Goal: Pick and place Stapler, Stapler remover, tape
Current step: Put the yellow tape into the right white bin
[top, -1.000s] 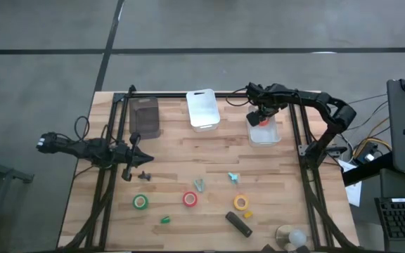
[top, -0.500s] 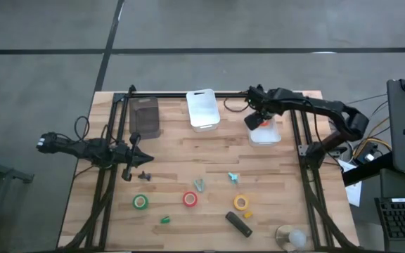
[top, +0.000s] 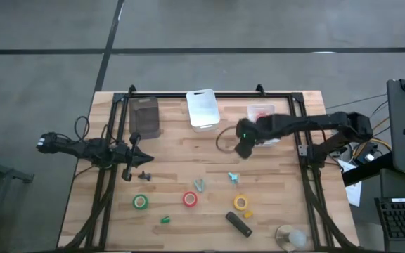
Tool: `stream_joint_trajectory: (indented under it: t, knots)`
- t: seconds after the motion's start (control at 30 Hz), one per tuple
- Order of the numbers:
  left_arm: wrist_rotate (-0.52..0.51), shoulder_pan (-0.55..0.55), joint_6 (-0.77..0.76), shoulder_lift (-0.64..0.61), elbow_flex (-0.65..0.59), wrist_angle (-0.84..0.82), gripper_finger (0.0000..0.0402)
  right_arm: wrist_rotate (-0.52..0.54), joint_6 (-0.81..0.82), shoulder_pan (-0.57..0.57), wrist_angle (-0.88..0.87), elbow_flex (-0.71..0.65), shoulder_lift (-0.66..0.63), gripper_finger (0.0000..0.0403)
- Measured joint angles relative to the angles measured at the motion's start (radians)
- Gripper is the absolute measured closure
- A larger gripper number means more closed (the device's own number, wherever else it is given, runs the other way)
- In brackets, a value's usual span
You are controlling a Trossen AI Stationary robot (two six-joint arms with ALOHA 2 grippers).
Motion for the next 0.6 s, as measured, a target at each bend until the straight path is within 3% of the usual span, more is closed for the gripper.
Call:
stream_joint_trajectory:
  t: [0.27,0.6]
  knots:
    - [0.0,0.0,0.0,0.0,0.0,0.0,0.0392,-0.002,0.004,0.229,0.141,0.0,0.06,0.0268]
    - [0.0,0.0,0.0,0.0,0.0,0.0,0.0392,-0.047,0.132,0.388,0.161,0.0,0.162,0.027]
